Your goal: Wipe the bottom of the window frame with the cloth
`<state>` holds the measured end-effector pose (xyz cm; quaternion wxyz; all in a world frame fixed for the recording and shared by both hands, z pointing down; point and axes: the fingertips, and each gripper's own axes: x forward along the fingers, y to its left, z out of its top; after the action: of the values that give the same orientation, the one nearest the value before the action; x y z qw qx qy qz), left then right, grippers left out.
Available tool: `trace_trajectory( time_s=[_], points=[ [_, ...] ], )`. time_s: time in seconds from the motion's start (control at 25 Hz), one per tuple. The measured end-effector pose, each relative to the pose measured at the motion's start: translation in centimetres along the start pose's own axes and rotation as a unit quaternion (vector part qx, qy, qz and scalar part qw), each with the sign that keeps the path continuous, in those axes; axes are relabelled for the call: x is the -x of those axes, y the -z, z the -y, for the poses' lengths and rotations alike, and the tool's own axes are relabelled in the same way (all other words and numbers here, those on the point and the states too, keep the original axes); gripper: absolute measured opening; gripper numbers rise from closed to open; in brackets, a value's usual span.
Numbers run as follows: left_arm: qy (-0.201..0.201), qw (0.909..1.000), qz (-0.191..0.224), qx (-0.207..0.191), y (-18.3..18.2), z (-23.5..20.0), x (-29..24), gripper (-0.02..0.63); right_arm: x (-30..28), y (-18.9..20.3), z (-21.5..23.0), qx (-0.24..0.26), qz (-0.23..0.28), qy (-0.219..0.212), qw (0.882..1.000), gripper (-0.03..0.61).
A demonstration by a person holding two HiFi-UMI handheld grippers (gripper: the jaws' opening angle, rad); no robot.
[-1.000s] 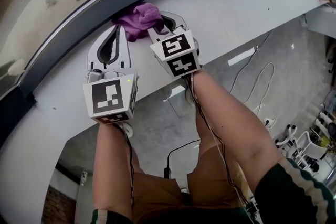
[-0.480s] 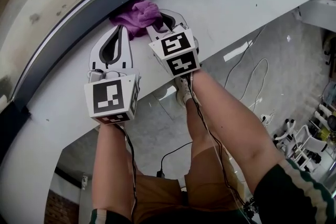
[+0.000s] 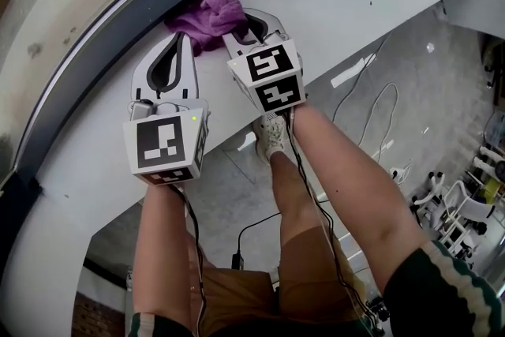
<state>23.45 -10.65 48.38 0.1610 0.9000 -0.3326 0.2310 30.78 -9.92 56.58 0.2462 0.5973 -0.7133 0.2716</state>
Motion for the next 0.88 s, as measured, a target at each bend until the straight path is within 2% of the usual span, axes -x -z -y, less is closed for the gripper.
trace_trajectory(
  time_s=[0.24,0.68,0.88],
  points=[
    [0.025,0.9996,0.001,-0.01,-1.6,2.8,-2.9,0.009,0.9,0.1,3.3,0.003,0.003,0.012,1.0,0.103],
    [0.048,0.9987,-0.008,-0.015,-0.4,6.6,-7.3,0.009,1.8,1.2,8.0,0.012,-0.005,0.032,0.999,0.103],
    [0.047,0.9988,0.0,-0.012,-1.2,7.3,-8.2,0.009,1.9,1.5,9.6,0.01,-0.017,0.043,0.999,0.104]
  ],
)
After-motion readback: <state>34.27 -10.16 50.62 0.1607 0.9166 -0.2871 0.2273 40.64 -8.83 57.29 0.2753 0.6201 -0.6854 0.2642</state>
